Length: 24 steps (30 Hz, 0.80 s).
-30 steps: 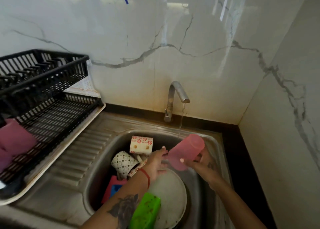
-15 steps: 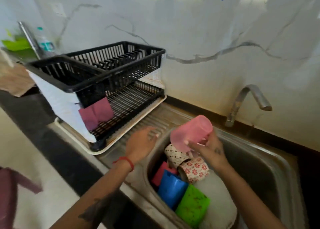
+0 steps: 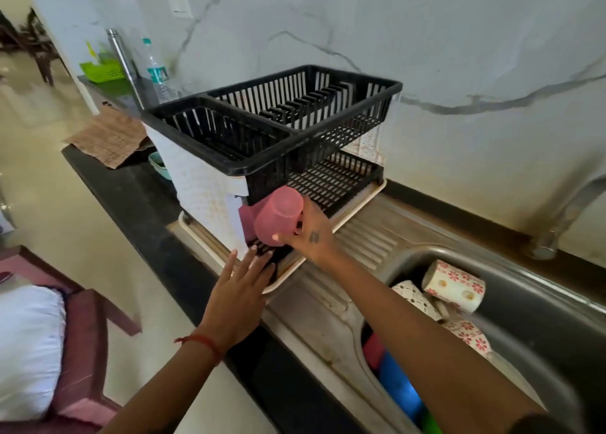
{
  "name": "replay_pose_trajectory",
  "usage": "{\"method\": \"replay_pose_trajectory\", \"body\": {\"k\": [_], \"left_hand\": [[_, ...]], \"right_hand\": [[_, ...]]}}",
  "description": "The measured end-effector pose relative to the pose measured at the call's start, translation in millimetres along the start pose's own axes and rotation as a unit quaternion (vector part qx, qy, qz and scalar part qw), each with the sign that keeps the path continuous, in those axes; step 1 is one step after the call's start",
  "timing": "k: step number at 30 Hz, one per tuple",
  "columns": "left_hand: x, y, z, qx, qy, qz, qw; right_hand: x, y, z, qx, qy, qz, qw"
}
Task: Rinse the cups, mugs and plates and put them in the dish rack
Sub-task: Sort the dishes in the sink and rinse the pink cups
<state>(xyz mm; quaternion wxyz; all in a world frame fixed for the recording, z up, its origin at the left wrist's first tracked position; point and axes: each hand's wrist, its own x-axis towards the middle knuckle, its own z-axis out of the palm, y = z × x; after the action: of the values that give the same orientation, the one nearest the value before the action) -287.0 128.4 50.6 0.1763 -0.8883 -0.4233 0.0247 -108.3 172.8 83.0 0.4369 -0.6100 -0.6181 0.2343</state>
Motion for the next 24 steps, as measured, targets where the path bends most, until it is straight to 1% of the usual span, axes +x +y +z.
{"method": "replay_pose_trajectory", "body": {"k": [2,3,4,9,11,15,19,22,24], "left_hand": [[-1.0,-4.7,2.1,-0.027,0.025,0.023,0.999],[-1.8,-6.6,5.7,-0.035,0.058,0.033,0.997],[-2.3,-7.5,8.2,-0.042,0.069,0.039,0.996],[-4.9,-9.7,20.3,-0.064,0.090,0.041,0.993],[-4.0,-11.2,23.5,-0.076,0.105,0.046,0.991],[-3.5,-11.4,27.7,-0.098,0.119,0.055,0.987],[-3.2,-11.2,30.7,-0.119,0.109,0.055,0.985],[-4.0,-10.9,28.5,-0.130,0.098,0.048,0.986],[-3.7,-8.7,26.5,-0.154,0.104,0.032,0.982]], "right_hand": [[10.1,2.4,14.7,-0.038,-0.038,0.001,0.999],[13.5,3.2,21.0,-0.063,-0.060,0.001,0.996],[15.5,3.4,25.7,-0.087,-0.078,0.001,0.993],[22.8,3.0,38.1,-0.137,-0.137,0.025,0.981],[25.8,3.1,38.4,-0.150,-0.139,0.043,0.978],[28.1,0.6,41.5,-0.155,-0.119,0.057,0.979],[27.7,1.8,43.6,-0.158,-0.114,0.078,0.978],[21.1,5.4,41.7,-0.140,-0.110,0.071,0.981],[13.1,7.6,37.4,-0.121,-0.093,0.050,0.987]]}}
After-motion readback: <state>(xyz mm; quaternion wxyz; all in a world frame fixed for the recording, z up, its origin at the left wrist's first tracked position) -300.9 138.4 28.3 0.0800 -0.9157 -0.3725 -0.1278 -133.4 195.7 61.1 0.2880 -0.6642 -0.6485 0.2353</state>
